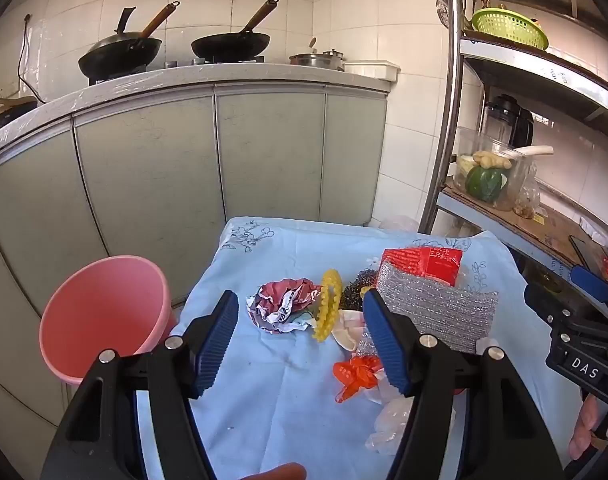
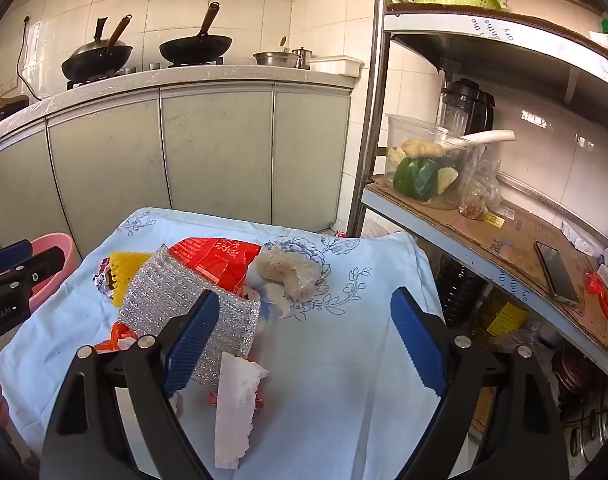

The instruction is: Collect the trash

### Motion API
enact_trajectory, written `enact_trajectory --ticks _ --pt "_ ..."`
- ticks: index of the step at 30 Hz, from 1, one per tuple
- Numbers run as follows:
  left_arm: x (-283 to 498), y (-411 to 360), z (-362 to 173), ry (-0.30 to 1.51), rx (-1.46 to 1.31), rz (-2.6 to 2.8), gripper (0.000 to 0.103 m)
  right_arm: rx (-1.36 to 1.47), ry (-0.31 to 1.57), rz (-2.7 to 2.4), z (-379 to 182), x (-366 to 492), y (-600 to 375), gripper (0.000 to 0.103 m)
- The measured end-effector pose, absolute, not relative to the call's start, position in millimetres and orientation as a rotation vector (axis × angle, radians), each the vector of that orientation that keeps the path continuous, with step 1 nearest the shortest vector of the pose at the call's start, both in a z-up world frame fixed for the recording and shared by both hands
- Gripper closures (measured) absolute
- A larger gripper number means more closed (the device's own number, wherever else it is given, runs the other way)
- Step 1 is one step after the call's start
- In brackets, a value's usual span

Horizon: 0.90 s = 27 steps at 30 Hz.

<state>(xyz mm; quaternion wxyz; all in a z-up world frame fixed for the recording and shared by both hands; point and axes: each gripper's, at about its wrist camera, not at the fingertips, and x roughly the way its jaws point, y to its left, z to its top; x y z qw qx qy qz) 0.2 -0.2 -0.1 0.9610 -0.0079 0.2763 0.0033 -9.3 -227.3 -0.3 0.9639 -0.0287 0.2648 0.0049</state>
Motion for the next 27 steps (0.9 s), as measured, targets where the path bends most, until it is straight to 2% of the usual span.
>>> enact_trajectory --ticks 27 --pt "-1.6 2.4 3.8 0.556 -0.021 0.007 0.039 -0.064 0.538 0.008 0.3 -9.9 -224.3 0.015"
